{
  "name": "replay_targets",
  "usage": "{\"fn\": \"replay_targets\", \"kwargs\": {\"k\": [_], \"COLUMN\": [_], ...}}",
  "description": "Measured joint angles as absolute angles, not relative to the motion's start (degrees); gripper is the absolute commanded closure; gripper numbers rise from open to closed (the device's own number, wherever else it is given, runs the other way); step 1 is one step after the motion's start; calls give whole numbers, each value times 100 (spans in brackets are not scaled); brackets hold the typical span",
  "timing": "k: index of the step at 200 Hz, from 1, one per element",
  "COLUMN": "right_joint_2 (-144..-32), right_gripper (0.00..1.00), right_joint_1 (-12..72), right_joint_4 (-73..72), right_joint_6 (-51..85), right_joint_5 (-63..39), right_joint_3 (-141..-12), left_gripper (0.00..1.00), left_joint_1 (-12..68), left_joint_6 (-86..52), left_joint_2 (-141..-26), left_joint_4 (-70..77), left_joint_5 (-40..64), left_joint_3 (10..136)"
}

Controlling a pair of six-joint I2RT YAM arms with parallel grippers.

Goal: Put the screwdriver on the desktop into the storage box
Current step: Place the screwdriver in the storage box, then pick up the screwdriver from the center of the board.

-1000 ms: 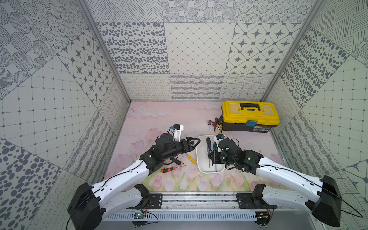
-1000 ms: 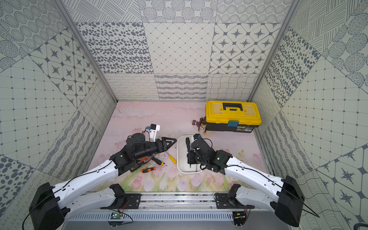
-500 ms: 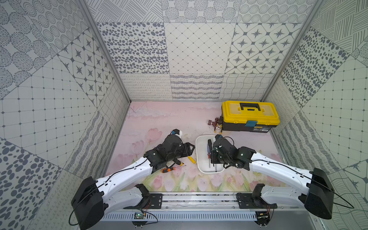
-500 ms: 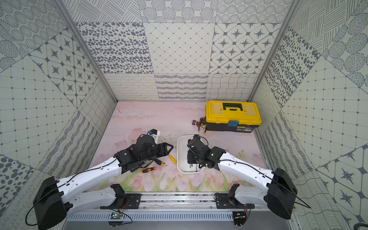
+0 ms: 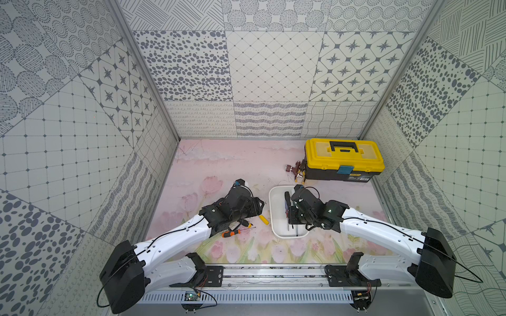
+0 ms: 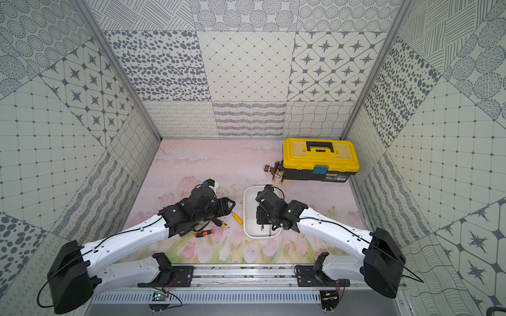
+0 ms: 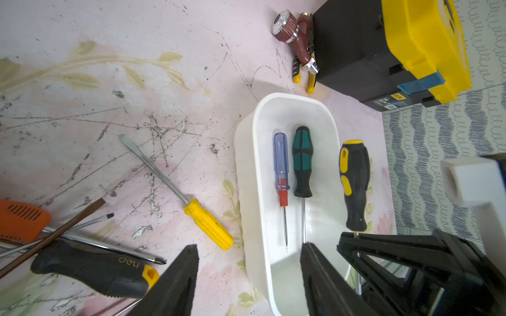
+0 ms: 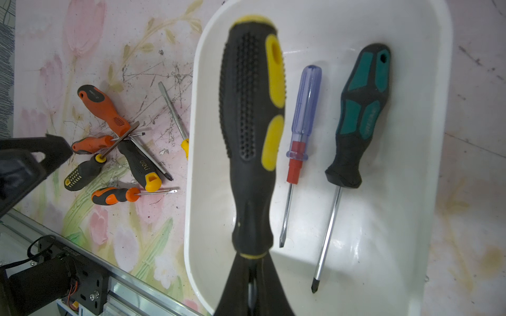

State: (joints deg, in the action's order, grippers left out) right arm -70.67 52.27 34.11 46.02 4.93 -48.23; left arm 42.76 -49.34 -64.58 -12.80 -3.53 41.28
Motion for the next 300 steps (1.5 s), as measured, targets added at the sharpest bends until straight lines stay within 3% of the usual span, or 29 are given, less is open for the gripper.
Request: {"fn": "replay_targets", "kwargs": {"k": [156, 204, 221, 300], "right_joint_2": [-7682, -7867, -7822, -7070], "right_gripper": [100, 51, 45, 62], "right_joint_1": [5225, 5199, 5199, 5323], "right_joint_4": [3186, 3063, 3050, 3079], "right_joint_6": [4698, 4672, 4578, 4523], "right_joint_5": [349, 392, 427, 460], "right_joint_3": [-4895, -5166, -5168, -5078], "left_gripper": [34, 33, 33, 33], "left_joint_1": [4278, 4278, 4278, 4209], "left_joint_6": [-4995, -5033, -5057, -5334], "left_joint_2": [-6523, -6578, -6587, -6729], "left_joint_4": [-1387, -1428, -1455, -2051], "left_joint_5": [-447, -508, -539, -1116], "left_joint_3": [4084, 4084, 4084, 4261]}}
